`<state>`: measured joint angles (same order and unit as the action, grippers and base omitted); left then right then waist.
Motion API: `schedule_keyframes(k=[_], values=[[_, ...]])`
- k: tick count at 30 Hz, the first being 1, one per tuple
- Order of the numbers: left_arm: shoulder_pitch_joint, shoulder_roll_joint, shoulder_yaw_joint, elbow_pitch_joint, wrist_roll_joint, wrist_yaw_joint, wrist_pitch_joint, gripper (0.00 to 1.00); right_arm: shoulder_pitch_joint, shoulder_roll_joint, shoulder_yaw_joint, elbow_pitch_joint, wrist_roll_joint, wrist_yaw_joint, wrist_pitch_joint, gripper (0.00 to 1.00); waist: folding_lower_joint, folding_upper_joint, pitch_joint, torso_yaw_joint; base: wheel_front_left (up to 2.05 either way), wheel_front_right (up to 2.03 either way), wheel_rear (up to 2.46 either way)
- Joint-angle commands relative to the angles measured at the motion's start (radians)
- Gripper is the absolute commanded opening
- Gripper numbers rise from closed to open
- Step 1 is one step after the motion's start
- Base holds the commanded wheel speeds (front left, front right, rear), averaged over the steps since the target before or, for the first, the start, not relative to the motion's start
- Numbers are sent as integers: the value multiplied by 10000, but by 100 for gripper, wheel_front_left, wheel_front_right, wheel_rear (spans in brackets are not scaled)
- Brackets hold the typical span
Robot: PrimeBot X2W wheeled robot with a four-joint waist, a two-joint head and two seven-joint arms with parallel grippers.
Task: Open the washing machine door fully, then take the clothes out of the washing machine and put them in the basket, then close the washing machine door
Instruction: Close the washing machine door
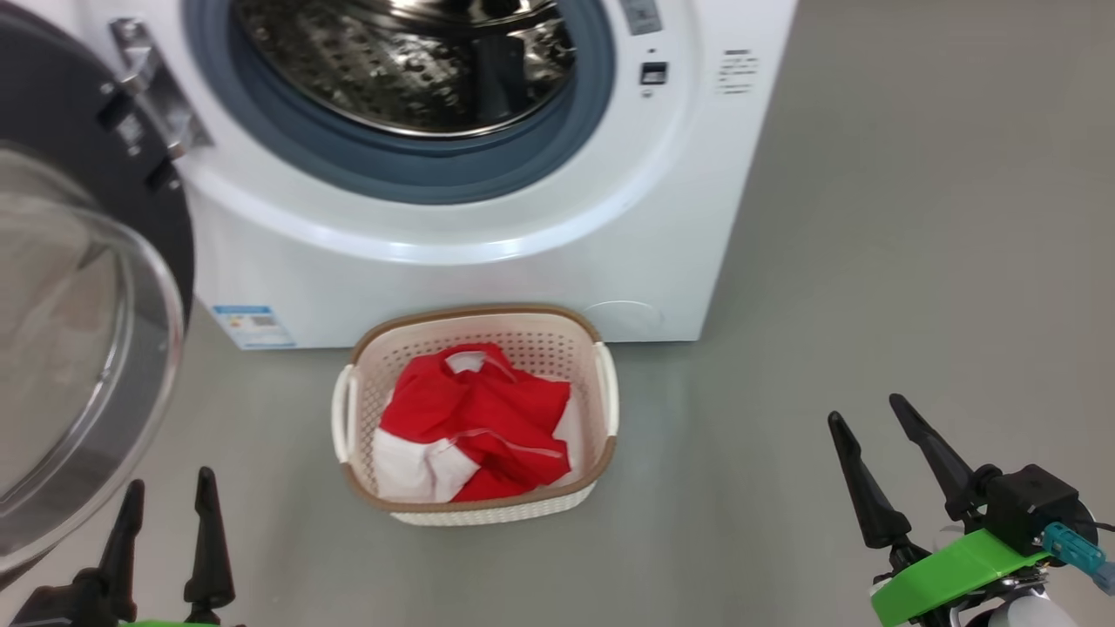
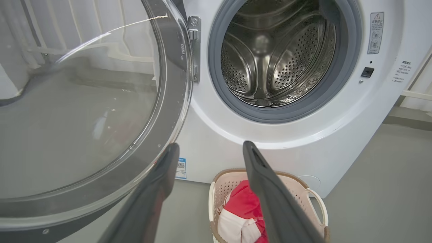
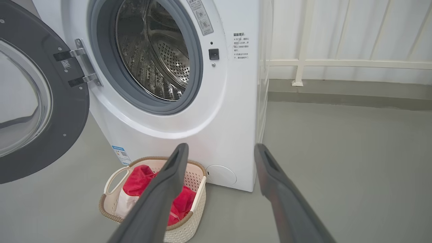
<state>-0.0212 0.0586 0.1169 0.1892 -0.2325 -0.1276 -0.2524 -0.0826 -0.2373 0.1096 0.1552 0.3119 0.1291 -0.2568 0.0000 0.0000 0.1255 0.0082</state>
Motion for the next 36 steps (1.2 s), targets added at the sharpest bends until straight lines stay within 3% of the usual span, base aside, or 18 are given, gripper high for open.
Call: schedule_keyframes(k=[1, 12, 21, 36], values=[[-165, 100, 404, -187, -78, -30, -93, 100, -241, -178, 232, -196, 71, 16, -49, 100, 0, 0, 75, 354, 0, 0, 0], [-161, -73, 580, 49, -366, -5, -93, 100, -930, -493, 843, 65, 142, 16, -49, 100, 0, 0, 130, 2040, 0, 0, 0], [-19, -81, 188, 86, -916, 414, -93, 100, -1599, -688, 1463, 351, 279, 16, -49, 100, 0, 0, 148, 3244, 0, 0, 0], [207, -83, -146, 34, -1334, 782, -93, 100, -2097, -754, 1944, 636, 412, 16, -49, 100, 0, 0, 222, 4392, 0, 0, 0]])
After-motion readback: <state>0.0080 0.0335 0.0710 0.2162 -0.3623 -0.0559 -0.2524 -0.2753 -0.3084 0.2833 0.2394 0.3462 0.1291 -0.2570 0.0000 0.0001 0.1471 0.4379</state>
